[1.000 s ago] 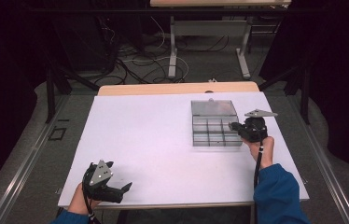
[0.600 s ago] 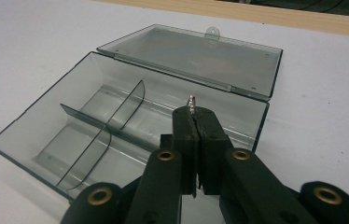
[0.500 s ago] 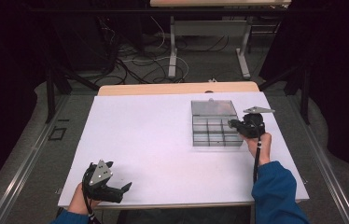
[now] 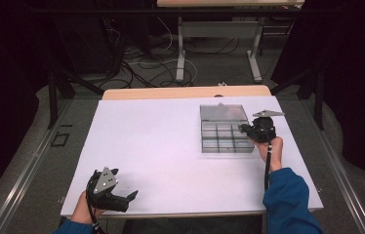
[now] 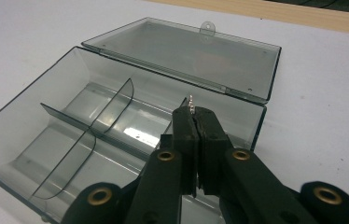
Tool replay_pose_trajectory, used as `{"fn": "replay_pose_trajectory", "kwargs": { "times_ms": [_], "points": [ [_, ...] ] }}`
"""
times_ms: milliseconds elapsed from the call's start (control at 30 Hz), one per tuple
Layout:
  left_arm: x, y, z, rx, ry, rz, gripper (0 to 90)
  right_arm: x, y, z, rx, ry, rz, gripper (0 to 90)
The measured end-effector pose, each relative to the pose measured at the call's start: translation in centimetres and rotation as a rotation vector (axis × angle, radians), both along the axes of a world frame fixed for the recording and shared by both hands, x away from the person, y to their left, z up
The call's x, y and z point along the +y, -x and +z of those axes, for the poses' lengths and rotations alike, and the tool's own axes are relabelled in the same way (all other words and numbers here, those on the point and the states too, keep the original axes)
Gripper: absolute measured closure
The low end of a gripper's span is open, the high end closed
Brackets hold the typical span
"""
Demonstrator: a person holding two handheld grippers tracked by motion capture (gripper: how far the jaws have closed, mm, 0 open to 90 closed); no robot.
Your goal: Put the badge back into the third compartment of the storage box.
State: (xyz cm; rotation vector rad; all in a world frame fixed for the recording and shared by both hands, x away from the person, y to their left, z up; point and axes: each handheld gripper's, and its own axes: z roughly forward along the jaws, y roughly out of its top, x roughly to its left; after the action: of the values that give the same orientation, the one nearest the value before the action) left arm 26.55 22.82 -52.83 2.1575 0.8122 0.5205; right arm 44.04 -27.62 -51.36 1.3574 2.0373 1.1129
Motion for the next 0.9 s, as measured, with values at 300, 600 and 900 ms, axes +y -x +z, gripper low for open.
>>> {"fn": "replay_pose_trajectory", "kwargs": {
  "times_ms": [300,600,900],
  "points": [
    [0.0,-0.1,0.0,-0.001,-0.004,-0.004,1.1,0.2,-0.7,-0.6,0.014,0.037,0.007,88.1],
    [0.0,-0.1,0.0,-0.001,-0.004,0.0,1.1,0.7,-1.4,-1.4,0.04,0.082,0.004,88.0],
    [-0.1,0.0,-0.1,0.013,0.001,-0.002,1.0,1.1,-1.7,-1.8,0.058,0.095,0.008,87.8]
  ]
}}
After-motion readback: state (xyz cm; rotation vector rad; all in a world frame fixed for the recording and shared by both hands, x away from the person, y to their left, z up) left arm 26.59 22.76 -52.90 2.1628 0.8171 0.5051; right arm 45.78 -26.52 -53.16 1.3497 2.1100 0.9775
